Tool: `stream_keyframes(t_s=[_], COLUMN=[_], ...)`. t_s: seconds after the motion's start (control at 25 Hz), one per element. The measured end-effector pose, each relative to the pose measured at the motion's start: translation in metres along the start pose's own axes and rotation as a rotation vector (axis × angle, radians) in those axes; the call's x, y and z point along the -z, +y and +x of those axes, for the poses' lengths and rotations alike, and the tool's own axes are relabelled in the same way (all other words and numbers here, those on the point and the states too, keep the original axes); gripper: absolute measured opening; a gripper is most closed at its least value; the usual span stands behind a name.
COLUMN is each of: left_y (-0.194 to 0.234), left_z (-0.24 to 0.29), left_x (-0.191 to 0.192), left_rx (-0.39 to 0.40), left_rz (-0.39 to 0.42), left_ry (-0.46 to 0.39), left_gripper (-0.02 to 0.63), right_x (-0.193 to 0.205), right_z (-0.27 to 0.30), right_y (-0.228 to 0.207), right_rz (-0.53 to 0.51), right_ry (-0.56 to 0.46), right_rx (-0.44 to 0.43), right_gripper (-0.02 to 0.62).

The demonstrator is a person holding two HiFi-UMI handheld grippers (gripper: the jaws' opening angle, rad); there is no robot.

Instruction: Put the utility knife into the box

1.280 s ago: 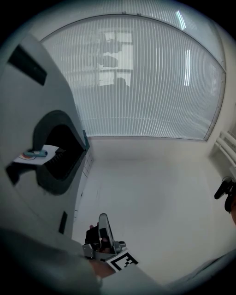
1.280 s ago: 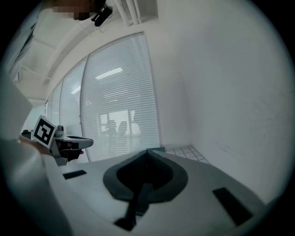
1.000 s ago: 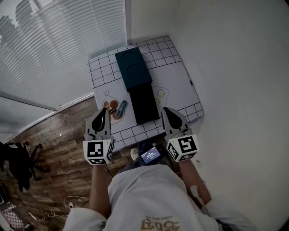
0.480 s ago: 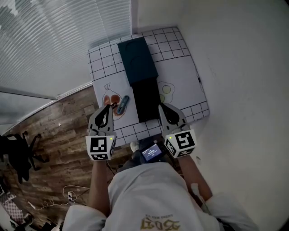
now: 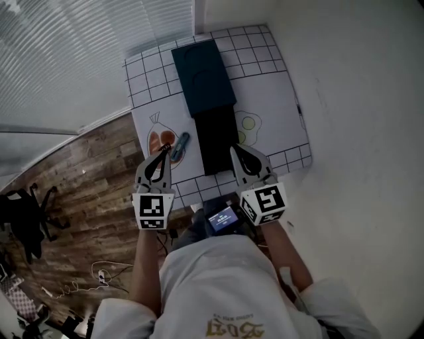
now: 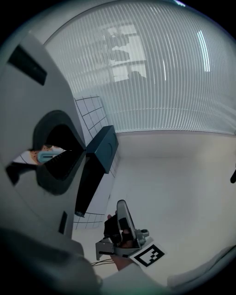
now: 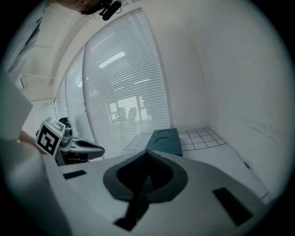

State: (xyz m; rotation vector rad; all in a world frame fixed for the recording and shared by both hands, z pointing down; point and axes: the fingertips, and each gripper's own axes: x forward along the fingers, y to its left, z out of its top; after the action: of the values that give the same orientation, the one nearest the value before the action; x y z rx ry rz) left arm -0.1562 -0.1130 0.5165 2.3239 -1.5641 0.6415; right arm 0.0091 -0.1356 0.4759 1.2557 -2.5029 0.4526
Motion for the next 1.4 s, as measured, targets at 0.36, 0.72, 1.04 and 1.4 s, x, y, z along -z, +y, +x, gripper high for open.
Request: stream_keyframes(t_s=[0.36, 0.72, 1.04, 1.4], left_y=[0.005, 0.001, -0.004, -0.012], left_z=[0.016, 0.033, 0.046, 0.054], left_x=[0.035, 0.069, 0.091, 0.099], left_rx=[0.003, 0.027, 0.067, 0.147], left_rz=[-0.021, 0.000, -0.038, -0.110], left_ry=[0.077, 0.171, 0.236, 0.263], left_gripper=[0.009, 0.009, 0.009, 0.133], right_x=[0.026, 0.055, 0.069, 0.079], right_z=[0.024, 0.042, 0.049, 0.058], right_y=[-0.001, 0.001, 0.006, 0.009], right_rz=[0.009, 0.013, 0.016, 0.024], right_ry=[0.067, 0.130, 0.164, 0.188], right_rx=[-0.027, -0.055, -0.082, -0.104], right_gripper=[0.007, 0.006, 0.007, 0.007])
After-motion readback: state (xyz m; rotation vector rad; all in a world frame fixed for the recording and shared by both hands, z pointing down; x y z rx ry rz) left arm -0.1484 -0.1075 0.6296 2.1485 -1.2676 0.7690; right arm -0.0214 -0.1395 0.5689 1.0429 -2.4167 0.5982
